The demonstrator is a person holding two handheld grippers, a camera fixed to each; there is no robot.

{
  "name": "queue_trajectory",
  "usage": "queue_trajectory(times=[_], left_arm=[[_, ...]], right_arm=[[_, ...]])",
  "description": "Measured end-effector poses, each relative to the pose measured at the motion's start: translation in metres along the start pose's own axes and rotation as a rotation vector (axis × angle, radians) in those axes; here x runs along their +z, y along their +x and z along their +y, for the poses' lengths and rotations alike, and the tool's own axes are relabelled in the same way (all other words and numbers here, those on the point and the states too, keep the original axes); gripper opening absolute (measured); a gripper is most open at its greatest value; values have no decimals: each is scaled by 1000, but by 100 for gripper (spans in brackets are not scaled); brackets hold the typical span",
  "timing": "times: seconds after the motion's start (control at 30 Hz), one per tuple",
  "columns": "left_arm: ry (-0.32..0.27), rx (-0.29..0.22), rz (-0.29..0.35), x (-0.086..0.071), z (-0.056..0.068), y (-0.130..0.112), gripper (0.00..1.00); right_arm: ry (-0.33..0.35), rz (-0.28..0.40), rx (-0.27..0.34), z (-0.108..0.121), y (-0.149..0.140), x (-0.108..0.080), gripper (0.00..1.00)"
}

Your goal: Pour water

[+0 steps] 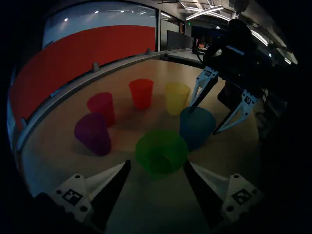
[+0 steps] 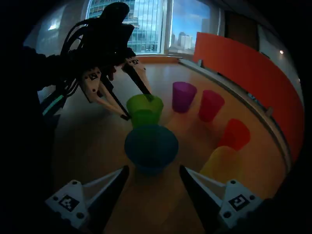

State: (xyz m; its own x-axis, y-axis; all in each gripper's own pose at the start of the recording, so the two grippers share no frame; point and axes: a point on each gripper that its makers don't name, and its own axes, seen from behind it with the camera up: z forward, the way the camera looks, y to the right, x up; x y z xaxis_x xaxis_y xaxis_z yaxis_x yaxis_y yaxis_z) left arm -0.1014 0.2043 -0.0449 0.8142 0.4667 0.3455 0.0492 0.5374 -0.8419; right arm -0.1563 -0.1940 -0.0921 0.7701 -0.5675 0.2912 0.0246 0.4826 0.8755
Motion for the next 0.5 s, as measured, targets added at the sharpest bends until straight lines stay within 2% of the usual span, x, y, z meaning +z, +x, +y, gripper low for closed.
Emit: queue_trajectory(times=[0.27,0.5], left_arm=[[37,-18,1,-14,-1,-10,100],[70,-34,15,-24,-2,-12,100]], right_arm=[[-33,-6,22,0,-17,-18,100],[-63,16,35,0,-16,-26,100]])
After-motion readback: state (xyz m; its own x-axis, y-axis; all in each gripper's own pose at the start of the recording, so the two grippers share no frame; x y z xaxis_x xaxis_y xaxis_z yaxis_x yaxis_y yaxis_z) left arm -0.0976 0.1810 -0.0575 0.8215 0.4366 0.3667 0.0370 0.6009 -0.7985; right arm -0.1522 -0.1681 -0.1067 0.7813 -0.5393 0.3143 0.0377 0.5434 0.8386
